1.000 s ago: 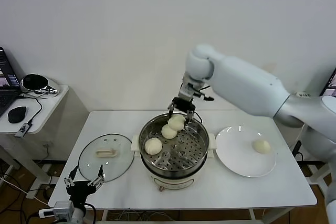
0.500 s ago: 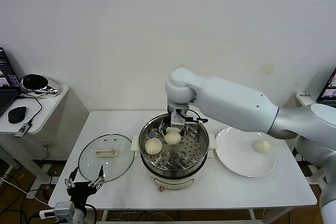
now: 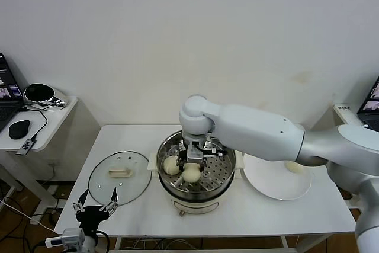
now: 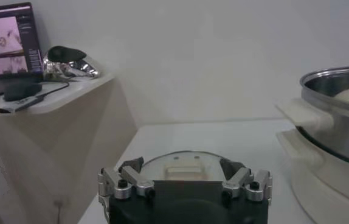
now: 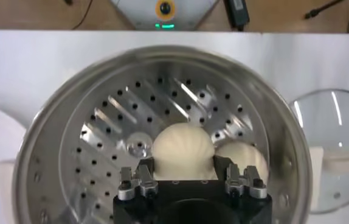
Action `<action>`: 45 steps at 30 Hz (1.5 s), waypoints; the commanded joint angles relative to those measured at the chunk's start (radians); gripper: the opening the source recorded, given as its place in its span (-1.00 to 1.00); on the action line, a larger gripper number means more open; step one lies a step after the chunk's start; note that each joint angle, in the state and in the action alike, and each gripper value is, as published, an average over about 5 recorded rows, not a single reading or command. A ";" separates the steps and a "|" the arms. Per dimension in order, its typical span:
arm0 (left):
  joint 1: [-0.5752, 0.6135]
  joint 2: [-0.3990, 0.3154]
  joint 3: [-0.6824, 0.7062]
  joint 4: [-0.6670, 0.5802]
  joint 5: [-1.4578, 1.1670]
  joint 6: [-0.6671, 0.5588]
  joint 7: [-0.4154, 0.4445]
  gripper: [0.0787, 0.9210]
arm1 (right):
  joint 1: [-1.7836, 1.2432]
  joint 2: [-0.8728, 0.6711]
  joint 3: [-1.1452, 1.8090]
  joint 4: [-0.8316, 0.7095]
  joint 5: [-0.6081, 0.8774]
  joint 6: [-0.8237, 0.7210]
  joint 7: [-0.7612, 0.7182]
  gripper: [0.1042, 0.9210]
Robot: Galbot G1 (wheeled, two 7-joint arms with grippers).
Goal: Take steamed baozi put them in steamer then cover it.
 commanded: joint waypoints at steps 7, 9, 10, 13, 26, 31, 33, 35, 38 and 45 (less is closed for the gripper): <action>-0.003 -0.002 0.004 0.007 0.001 0.002 0.000 0.77 | -0.012 -0.024 -0.011 0.051 0.069 -0.028 -0.007 0.22; -0.003 -0.003 0.005 0.006 0.002 0.002 0.000 0.77 | -0.013 -0.027 -0.010 0.056 0.069 -0.029 -0.008 0.22; -0.002 -0.004 0.005 0.006 0.002 0.002 0.001 0.77 | -0.014 -0.029 -0.010 0.059 0.069 -0.028 -0.008 0.22; -0.002 -0.004 0.005 0.005 0.003 0.002 0.001 0.77 | -0.014 -0.038 -0.013 0.070 0.072 -0.029 -0.008 0.22; -0.006 -0.002 0.006 0.004 0.006 0.008 0.004 0.77 | 0.019 -0.091 -0.010 0.124 0.073 -0.096 0.058 0.61; -0.002 0.004 0.011 0.003 0.011 0.007 0.008 0.77 | 0.067 -0.177 0.034 0.145 0.118 -0.190 0.121 0.75; 0.000 0.007 0.014 0.003 0.012 0.007 0.010 0.77 | 0.092 -0.234 0.050 0.147 0.170 -0.244 0.144 0.76; -0.002 0.010 0.017 0.003 0.010 0.008 0.012 0.77 | 0.114 -0.289 0.056 0.144 0.227 -0.294 0.189 0.76; -0.008 0.016 0.024 0.004 0.009 0.015 0.016 0.77 | 0.148 -0.366 0.043 0.145 0.310 -0.394 0.259 0.76; 0.003 0.027 0.032 -0.027 0.005 0.030 0.027 0.77 | 0.143 -0.528 0.075 0.092 0.404 -0.702 0.273 0.76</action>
